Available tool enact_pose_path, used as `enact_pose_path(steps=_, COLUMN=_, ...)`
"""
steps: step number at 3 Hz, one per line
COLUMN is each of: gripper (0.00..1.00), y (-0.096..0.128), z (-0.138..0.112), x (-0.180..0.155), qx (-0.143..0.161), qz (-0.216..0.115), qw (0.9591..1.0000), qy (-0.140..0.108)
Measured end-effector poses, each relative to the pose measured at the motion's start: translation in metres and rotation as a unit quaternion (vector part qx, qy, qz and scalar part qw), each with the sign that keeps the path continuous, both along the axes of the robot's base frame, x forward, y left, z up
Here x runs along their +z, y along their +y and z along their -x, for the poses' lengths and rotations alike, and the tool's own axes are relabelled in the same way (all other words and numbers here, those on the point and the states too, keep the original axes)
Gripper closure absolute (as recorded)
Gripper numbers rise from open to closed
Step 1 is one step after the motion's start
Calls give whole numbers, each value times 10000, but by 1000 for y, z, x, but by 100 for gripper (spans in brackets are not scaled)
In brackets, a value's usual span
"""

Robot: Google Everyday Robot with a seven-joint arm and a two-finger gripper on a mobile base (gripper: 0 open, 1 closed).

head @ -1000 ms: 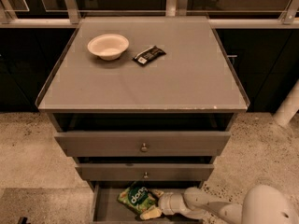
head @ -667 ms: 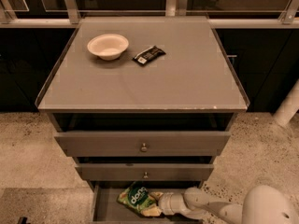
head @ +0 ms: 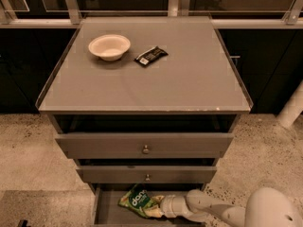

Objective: Pick green rice chip bag from bottom drawer and place on counter

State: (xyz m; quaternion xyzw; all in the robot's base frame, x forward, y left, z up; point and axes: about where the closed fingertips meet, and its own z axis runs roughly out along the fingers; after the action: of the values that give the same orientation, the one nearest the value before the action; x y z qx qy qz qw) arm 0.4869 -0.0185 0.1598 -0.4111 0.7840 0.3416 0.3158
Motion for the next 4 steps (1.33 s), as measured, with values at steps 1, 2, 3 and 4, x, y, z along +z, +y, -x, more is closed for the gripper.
enact_pose_path(steps=1, gripper=100, y=0, z=0, x=0, qx=0, qz=0, qw=10000, qy=0)
enact_pose_path(steps=2, gripper=100, y=-9, z=10, x=21, qx=25, qz=16, qw=10000, qy=-41)
enact_pose_path(steps=3, gripper=100, y=-26, z=24, x=59, qx=35, qz=31, qw=10000, qy=-52)
enact_pose_path(steps=4, gripper=100, y=-40, z=35, x=95, qx=38, qz=239, qw=9997, qy=19)
